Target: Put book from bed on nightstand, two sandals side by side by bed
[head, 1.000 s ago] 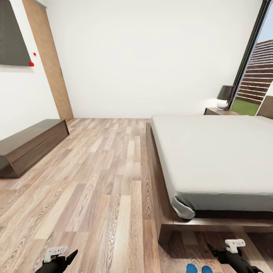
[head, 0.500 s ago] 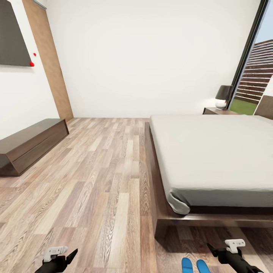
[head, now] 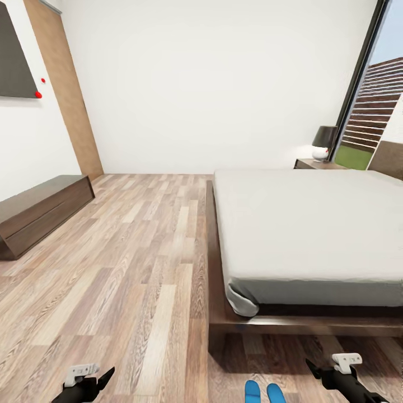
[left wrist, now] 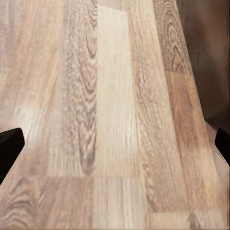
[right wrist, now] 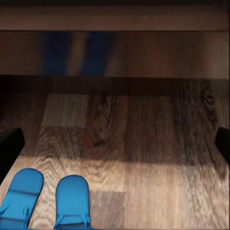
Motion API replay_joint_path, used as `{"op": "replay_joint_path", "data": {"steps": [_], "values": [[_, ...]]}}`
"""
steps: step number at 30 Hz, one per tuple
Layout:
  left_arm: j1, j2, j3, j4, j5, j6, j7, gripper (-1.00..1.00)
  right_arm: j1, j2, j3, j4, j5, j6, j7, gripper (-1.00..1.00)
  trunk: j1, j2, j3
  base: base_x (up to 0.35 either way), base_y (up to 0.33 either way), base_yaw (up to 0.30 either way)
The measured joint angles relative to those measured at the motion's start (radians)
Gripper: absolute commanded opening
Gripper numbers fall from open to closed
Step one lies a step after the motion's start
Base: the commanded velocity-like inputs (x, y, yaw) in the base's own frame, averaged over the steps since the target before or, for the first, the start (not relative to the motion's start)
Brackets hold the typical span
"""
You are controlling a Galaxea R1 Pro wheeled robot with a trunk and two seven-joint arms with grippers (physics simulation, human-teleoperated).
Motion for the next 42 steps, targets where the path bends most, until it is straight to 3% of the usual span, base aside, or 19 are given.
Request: {"op": "replay_joint_path", "data": {"steps": [42], "values": [[0.0,0.0,0.0,0.0,0.0,0.0,0.0,1.0,0.0,0.002,0.0,0.0,0.0,0.0,0.0,1.0,0.0,0.0,0.0,0.0,-0.294,0.0]]}}
